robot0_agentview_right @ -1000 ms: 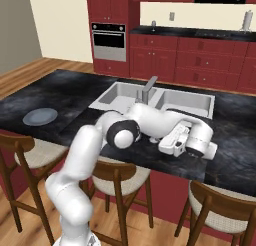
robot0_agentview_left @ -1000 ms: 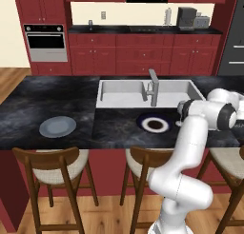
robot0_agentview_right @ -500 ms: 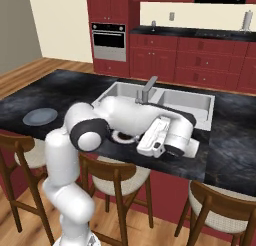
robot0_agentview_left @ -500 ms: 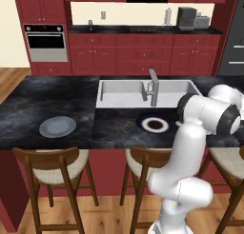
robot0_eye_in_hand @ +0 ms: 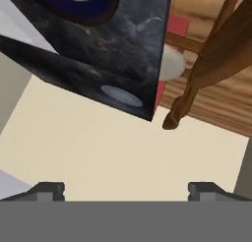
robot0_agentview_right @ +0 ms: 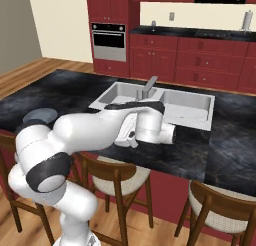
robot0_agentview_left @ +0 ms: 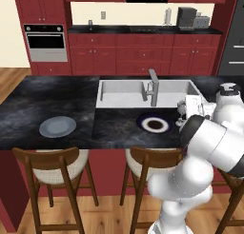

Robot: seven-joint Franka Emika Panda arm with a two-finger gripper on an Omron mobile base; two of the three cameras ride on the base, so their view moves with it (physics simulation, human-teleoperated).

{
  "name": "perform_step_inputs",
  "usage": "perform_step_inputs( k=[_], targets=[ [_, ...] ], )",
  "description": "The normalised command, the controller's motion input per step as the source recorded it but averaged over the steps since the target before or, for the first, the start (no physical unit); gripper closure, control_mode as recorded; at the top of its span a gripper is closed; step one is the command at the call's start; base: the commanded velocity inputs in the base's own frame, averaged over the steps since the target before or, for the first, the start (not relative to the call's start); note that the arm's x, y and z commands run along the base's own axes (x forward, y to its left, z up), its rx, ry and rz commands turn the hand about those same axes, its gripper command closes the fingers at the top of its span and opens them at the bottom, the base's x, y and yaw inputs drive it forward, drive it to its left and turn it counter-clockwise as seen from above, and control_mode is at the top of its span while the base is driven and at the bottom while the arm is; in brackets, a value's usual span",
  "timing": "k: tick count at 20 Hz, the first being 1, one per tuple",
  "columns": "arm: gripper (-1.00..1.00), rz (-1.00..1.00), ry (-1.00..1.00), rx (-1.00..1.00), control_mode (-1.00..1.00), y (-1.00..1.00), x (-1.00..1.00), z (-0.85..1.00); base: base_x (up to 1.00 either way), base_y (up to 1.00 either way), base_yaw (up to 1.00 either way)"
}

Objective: Retrieve the wine glasses from the counter and place one next to each plate.

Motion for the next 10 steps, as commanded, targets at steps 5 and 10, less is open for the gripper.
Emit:
perform_step_inputs(
  k=[5,10],
  targets=[
    [-1.0,-0.08,0.07,-0.05,-1.0,0.46,-0.45,0.54,0.0,0.0,0.0],
    [-1.0,0.01,0.01,0.06,-1.0,0.01,-0.67,0.44,0.0,0.0,0.0]
  ],
)
